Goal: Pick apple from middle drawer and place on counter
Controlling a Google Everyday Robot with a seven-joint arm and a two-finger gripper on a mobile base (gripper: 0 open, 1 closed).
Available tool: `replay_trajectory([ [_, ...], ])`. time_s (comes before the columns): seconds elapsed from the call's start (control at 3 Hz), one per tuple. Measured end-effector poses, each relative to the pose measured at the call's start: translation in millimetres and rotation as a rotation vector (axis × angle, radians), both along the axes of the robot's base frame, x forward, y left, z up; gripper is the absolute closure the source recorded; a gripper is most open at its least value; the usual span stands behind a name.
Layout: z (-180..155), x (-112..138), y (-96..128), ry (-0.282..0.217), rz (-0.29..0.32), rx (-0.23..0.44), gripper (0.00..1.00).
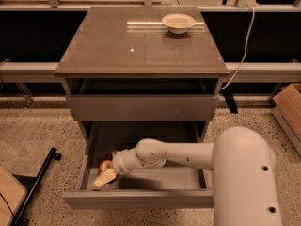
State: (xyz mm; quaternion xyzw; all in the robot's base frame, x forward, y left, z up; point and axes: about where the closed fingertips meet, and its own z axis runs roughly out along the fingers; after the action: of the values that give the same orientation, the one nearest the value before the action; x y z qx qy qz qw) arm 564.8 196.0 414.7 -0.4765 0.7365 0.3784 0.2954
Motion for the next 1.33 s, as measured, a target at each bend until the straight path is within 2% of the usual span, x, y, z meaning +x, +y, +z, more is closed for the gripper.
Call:
replay_trajectory([
  [0.33, -26.9, 4.1, 12.1, 0.037, 0.004, -0.003, 0.0],
  [0.67, -37.6, 8.3, 8.4, 0.056, -0.019, -0.004, 0.19],
  [1.33, -35.0, 3.9, -20.7, 0.069, -0.091, -0.026, 0.64],
])
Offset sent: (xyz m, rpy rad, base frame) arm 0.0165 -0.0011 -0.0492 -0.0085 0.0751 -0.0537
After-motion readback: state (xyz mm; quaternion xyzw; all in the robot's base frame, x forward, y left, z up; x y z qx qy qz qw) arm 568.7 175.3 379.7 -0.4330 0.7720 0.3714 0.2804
